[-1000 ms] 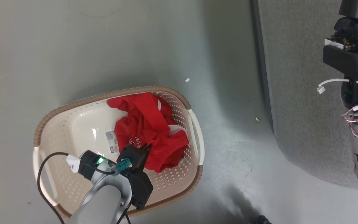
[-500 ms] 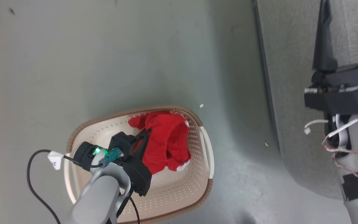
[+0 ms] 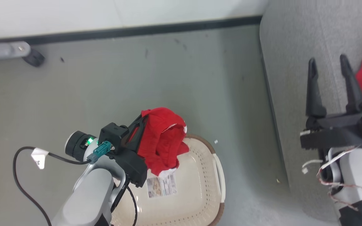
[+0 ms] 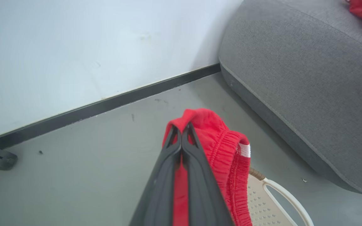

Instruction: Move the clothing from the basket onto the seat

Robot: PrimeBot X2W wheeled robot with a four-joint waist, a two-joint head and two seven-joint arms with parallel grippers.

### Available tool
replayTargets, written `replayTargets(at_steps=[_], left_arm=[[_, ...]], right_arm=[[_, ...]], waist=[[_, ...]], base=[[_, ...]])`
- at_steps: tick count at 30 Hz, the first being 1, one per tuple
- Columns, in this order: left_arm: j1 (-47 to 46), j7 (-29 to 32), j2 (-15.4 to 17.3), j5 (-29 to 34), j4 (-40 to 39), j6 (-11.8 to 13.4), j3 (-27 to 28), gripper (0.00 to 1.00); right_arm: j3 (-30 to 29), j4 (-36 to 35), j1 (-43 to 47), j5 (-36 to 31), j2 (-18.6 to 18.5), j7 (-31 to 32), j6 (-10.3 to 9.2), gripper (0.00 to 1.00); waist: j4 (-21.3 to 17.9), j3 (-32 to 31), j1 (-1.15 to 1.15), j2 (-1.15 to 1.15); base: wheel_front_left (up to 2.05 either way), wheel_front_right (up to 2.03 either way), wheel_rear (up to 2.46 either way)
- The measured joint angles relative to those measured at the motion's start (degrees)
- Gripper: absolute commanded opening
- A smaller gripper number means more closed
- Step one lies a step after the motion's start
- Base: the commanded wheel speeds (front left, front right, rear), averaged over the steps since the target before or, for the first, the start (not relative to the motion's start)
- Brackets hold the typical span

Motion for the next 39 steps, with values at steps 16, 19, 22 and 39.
replayTargets(at_steps=[16, 19, 22, 39], left_arm=[[2.8, 0.0, 2.49, -3.64, -6.53, -0.46, -1.81, 0.0], [4.0, 0.0, 3.2, -4.48, -7.57, -0.46, -2.72, 0.0], [5.28, -0.01, 3.67, -6.62, -8.56, -0.46, -3.71, 0.0], [9.03, 3.16, 4.14, -11.12, -16.07, -0.46, -7.71, 0.0]], right_arm=[[1.97, 5.69, 7.71, 0.18, 2.58, 0.01, 1.45, 1.0], [2.44, 6.5, 9.88, 0.19, 3.08, 0.02, 1.77, 1.0], [2.93, 7.05, 11.81, 0.19, 3.39, 0.09, 2.07, 1.0], [4.71, 6.46, 17.83, 0.18, 3.96, 0.14, 3.5, 1.0]], waist=[[2.53, -14.71, 0.0, 0.0], [2.61, -17.34, 0.0, 0.0], [2.62, -19.96, 0.0, -0.01], [1.57, -29.39, 0.01, 0.0]], base=[[0.0, 0.0, 0.0], [0.0, 0.0, 0.0], [0.0, 0.0, 0.0], [0.0, 0.0, 0.0]])
